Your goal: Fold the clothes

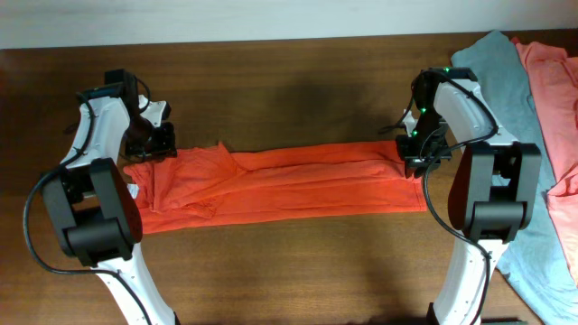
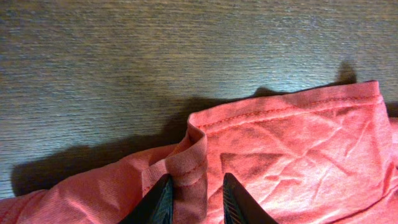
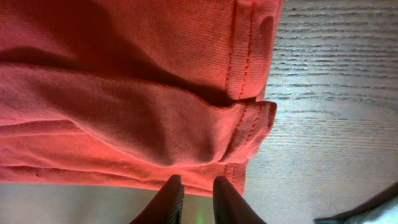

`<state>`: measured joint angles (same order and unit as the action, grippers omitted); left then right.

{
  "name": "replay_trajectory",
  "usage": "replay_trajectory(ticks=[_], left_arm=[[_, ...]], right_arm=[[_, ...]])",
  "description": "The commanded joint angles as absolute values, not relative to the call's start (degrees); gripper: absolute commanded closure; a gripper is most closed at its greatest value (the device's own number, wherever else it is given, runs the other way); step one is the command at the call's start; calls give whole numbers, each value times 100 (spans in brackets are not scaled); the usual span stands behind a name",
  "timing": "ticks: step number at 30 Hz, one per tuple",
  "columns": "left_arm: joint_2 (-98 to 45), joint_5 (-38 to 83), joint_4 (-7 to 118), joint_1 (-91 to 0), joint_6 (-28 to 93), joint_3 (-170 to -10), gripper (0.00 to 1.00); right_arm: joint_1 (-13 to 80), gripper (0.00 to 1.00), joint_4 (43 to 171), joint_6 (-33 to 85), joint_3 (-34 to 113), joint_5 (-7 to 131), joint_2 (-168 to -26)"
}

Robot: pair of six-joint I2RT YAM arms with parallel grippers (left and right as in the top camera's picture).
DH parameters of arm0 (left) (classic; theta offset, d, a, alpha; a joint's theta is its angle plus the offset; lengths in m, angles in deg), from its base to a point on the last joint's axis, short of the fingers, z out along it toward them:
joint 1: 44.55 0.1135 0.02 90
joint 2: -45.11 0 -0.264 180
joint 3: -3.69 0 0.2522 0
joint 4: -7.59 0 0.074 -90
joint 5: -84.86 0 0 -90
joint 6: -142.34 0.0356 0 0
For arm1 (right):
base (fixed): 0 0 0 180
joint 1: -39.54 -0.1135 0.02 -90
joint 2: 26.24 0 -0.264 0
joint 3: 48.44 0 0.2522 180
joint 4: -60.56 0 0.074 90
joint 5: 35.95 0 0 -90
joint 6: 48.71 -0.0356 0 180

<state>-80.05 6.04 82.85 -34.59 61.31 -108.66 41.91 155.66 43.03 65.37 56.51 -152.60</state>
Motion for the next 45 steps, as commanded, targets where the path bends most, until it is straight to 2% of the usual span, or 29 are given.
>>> replay_trajectory(ticks=[1, 6, 8, 11, 17, 28, 45], left_arm=[[-8055, 757, 8330, -3481, 6144, -10995, 73], [-8055, 760, 8322, -3481, 6144, -10995, 73], [-8055, 755, 8306, -3481, 6144, -10995, 81], [-8055, 755, 8302, -3481, 6144, -10995, 85], [-8055, 687, 8309, -3481, 6144, -10995, 100], [-7382, 1232, 9144, -3481, 6210, -11504, 100], [-7067, 1269, 11493, -3593, 6463, -11502, 100]], right_arm=[[4220, 78, 15569, 4303, 6511, 5682, -15230], [4220, 78, 15569, 4303, 6511, 5682, -15230], [4220, 78, 15569, 4303, 6511, 5682, -15230], [4220, 78, 15571, 4303, 6511, 5682, -15230], [4220, 78, 15571, 4303, 6511, 5682, -15230], [4220, 78, 15571, 4303, 6511, 5682, -15230], [4220, 78, 15575, 4303, 6511, 5682, -15230]])
